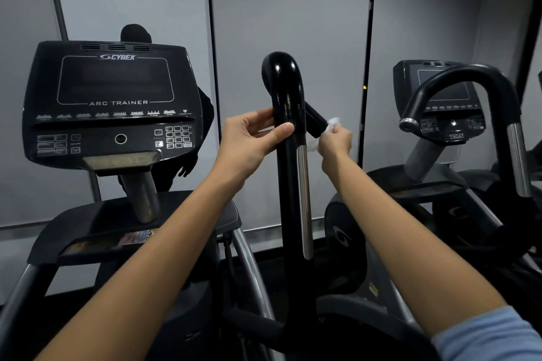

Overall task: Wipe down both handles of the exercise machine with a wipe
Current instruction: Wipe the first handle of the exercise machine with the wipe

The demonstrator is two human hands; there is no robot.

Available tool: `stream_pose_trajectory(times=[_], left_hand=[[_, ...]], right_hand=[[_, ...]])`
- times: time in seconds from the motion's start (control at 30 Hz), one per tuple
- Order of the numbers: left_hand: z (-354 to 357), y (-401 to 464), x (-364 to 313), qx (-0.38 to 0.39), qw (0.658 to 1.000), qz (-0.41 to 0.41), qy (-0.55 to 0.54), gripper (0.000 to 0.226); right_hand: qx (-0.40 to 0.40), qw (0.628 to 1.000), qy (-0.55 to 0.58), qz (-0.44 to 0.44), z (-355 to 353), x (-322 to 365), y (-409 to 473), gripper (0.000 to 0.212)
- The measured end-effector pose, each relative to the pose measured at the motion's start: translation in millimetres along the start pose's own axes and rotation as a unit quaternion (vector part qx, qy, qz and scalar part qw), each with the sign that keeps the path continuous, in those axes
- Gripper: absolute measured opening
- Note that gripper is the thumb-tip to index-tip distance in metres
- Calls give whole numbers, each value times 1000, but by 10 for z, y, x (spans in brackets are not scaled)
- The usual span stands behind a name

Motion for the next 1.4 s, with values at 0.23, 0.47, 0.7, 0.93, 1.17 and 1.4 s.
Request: stream_pose_trajectory(times=[0.23,0.47,0.7,0.93,1.17,1.4], left_hand=[[14,-17,-16,4,1000,1,3,37],[6,-25,-20,1,1000,-2,10,38],[9,-20,-19,2,1000,1,10,38],[6,-18,-23,7,1000,-2,10,38],[4,-18,-5,2,1000,1,5,38],[7,-21,-11,2,1000,-1,8,36]], right_hand=[[64,967,191,156,52,38,175,12],[17,997,37,73,-54,-66,214,28],[-62,958,-207,-187,-17,113,58,30],[-111,910,-277,-287,92,-89,-51,50],[-82,912,-303,-264,131,-194,-175,50],[-19,964,-200,-176,77,135,153,24]])
Point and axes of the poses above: each hand's wrist, its own y-axis towards the middle knuckle, its own z-axis out of the palm, x = y × z, the point moved 3 cm from there along y, towards the middle knuckle, and after that the axes turned 12 degrees about -y, right-handed, at the moved point
